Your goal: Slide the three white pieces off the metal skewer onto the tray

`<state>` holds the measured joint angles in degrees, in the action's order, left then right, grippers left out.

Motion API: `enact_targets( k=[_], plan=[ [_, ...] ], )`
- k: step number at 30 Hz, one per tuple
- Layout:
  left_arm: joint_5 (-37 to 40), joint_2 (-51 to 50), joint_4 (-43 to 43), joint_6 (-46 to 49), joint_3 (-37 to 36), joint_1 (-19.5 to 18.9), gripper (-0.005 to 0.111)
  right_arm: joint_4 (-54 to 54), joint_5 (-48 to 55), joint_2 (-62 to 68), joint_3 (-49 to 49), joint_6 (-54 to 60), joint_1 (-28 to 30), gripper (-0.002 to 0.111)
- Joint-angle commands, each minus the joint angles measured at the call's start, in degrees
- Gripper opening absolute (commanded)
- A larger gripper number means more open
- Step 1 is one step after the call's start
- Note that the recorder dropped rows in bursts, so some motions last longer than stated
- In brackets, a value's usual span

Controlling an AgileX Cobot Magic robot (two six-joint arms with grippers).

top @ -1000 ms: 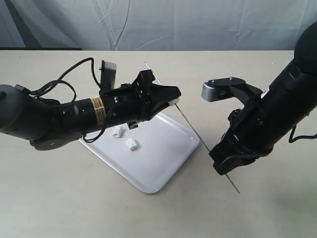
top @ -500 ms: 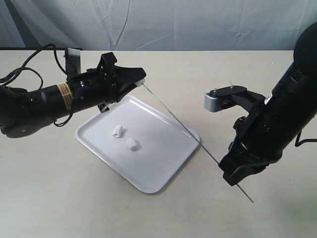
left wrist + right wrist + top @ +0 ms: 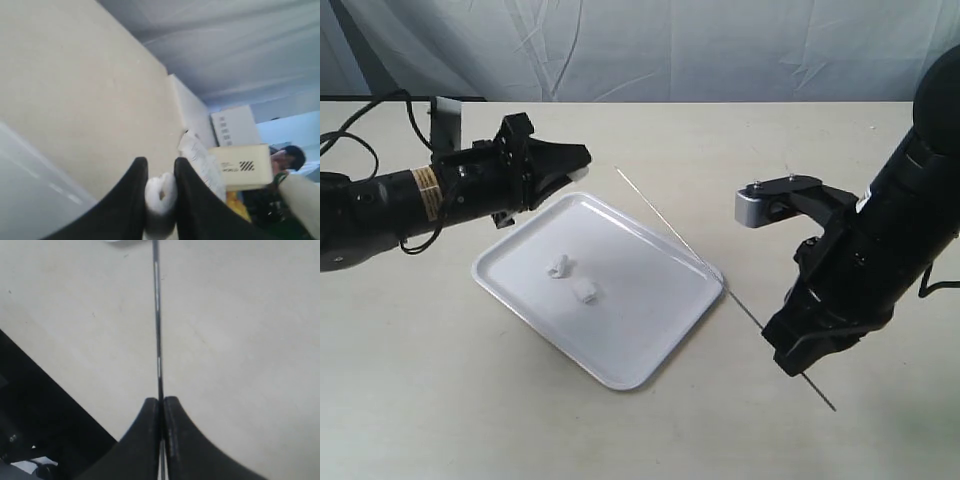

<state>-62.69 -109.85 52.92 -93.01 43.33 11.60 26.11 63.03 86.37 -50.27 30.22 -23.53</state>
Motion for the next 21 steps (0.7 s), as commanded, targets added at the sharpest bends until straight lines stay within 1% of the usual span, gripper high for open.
enact_targets(
  k=[1, 5, 7, 9, 14, 17, 21],
  plan=[
    [10.5, 0.12, 10.46, 0.5, 0.17, 1.57, 0.019, 2.17, -3.3, 1.55, 0.25, -0.45, 0.06, -0.001],
    [21.54, 0.12, 18.43, 0.5, 0.17, 3.04, 0.019, 8.68, -5.27, 7.03, 0.25, 0.16, 0.06, -0.001],
    [23.92, 0.12, 19.42, 0.61, -0.05, 3.34, 0.02, 11.66, -5.99, 10.02, 0.25, 2.07, 0.06, -0.001],
    [24.35, 0.12, 19.68, 0.9, -0.03, 3.34, 0.022, 13.48, -7.53, 12.66, 0.25, 4.19, 0.06, -0.001],
    [24.64, 0.12, 17.64, 4.96, -0.03, 3.34, 0.037, 13.68, -13.68, 17.91, -0.5, 5.34, 0.06, -0.001],
    [24.66, 0.12, 15.05, 6.44, -0.03, 3.34, 0.041, 16.16, -13.3, 21.33, -2.75, 5.6, 0.06, -0.001],
    [23.82, 0.22, 14.79, 6.99, 0.08, 3.24, 0.045, 18.73, -12.42, 24.39, -6.95, 6.27, -2.37, -0.001]
  ],
)
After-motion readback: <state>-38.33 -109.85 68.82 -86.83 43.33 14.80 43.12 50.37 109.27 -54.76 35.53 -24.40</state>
